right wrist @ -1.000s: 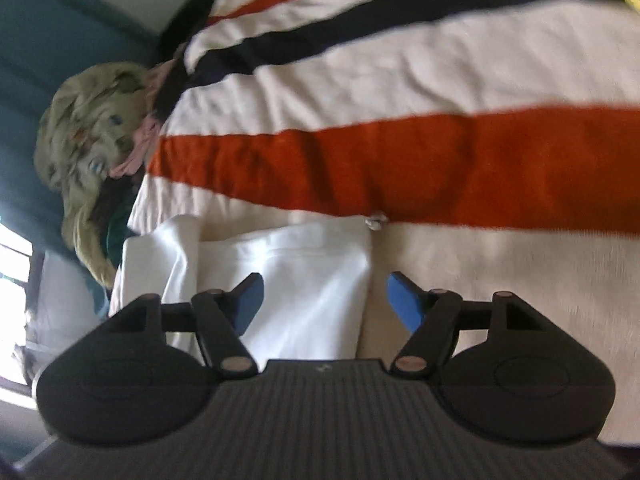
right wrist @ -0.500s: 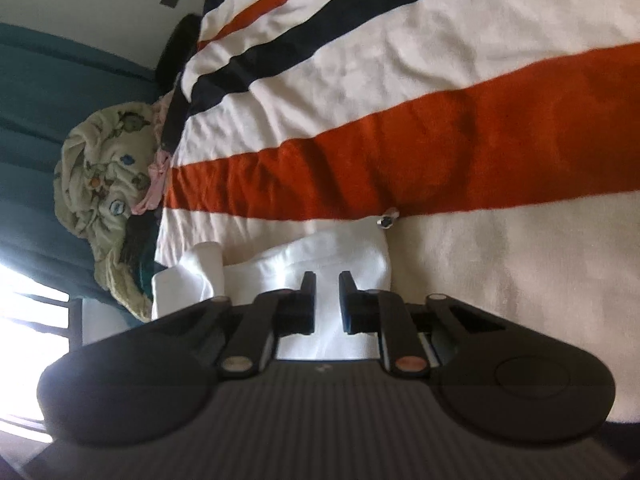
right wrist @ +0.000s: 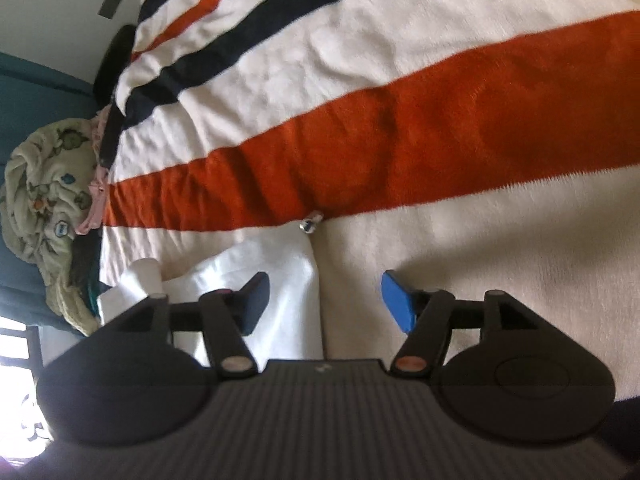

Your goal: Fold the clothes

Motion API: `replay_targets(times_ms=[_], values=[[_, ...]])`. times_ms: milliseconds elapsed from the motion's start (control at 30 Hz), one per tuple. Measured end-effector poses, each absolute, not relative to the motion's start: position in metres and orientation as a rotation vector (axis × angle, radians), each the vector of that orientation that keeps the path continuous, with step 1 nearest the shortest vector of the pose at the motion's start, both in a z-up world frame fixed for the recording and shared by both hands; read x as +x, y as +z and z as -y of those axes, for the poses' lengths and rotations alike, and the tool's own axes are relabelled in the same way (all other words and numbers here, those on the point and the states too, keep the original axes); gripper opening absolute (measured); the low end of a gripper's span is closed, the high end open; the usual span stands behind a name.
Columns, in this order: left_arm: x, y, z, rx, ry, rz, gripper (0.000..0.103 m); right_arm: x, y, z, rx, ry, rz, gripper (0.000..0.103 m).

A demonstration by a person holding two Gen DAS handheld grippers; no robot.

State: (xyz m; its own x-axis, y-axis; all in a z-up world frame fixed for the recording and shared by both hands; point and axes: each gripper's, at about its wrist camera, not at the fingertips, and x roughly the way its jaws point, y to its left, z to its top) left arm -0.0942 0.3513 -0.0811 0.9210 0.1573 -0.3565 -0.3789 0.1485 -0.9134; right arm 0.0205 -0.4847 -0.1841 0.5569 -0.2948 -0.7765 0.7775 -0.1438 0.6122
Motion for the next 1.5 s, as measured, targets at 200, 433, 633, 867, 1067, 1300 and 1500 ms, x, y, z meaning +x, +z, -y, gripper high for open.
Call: replay_targets(times_ms=[200, 433, 633, 867, 1067, 1300, 1500], values=[[-0.078, -0.082, -0.346, -1.314, 0.469, -0.295, 0.098, 0.034, -0.193, 0.486, 1.464, -0.888, -0.451, 0.065], [-0.074, -0.094, -0.356, -1.338, 0.563, -0.385, 0.078, 0.054, -0.191, 0.485, 1.478, -0.725, -0.412, 0.036], [-0.075, -0.095, -0.361, -1.351, 0.595, -0.379, 0.077, 0.053, -0.165, 0.48, 1.398, -0.647, -0.258, 0.016], [-0.077, -0.092, -0.361, -1.334, 0.595, -0.353, 0.057, 0.06, -0.191, 0.491, 1.459, -0.742, -0.405, 0.018], [-0.076, -0.103, -0.368, -1.388, 0.646, -0.362, 0.023, 0.066, -0.187, 0.488, 1.375, -0.721, -0.402, 0.009], [-0.09, -0.073, -0.356, -1.294, 0.603, -0.259, 0.01, 0.05, -0.137, 0.47, 1.234, -0.656, -0.227, 0.008], [-0.08, -0.027, -0.35, -1.191, 0.523, -0.213, 0.009, 0.054, -0.087, 0.471, 1.106, -0.611, -0.132, 0.008]])
